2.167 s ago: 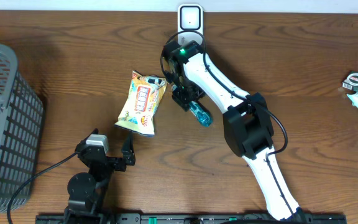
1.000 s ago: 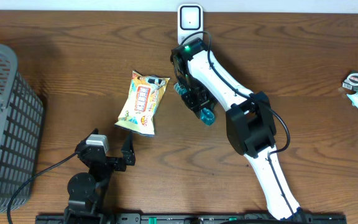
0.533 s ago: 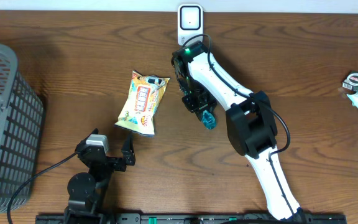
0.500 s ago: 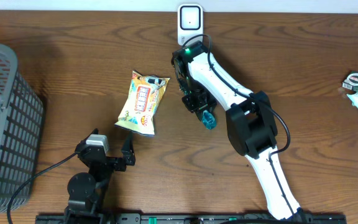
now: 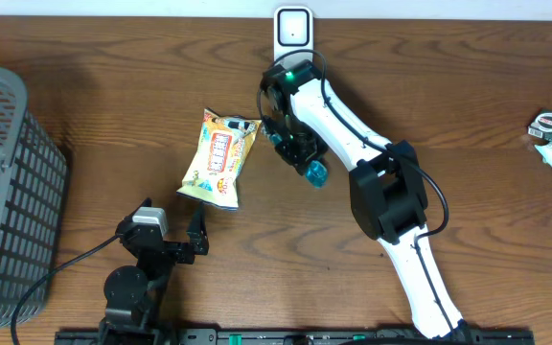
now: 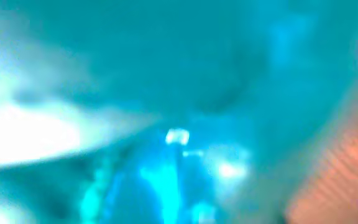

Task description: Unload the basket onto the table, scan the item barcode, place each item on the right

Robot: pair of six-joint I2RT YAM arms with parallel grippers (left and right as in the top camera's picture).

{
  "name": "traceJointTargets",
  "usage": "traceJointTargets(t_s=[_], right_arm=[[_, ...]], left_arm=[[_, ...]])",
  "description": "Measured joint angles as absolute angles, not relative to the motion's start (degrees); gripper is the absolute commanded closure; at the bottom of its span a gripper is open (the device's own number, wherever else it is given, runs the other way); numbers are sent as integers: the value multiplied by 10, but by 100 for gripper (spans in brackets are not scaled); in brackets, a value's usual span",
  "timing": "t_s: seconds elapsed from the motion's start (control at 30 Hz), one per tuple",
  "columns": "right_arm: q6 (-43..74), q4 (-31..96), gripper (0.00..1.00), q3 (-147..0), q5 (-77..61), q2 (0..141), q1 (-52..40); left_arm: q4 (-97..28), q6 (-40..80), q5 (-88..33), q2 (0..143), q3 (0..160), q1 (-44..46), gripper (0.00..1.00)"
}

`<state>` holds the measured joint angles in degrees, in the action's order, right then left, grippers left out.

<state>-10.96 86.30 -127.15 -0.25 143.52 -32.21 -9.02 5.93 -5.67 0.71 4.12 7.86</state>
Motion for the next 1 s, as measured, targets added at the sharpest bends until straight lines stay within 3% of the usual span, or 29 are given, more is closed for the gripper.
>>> traceJointTargets(t_s=[0.67,0.9,1.0], right_arm=[[-95,960,47,-1412,-67,1434,-300],[-77,969,44,-1420,-83,1261,-277],[-73,966,49,-1428,-88,1140,-244]], left_arm=[[-90,59,-57,7,41,79,2],[-90,59,-57,7,41,79,2],[-90,59,-57,7,41,79,2]])
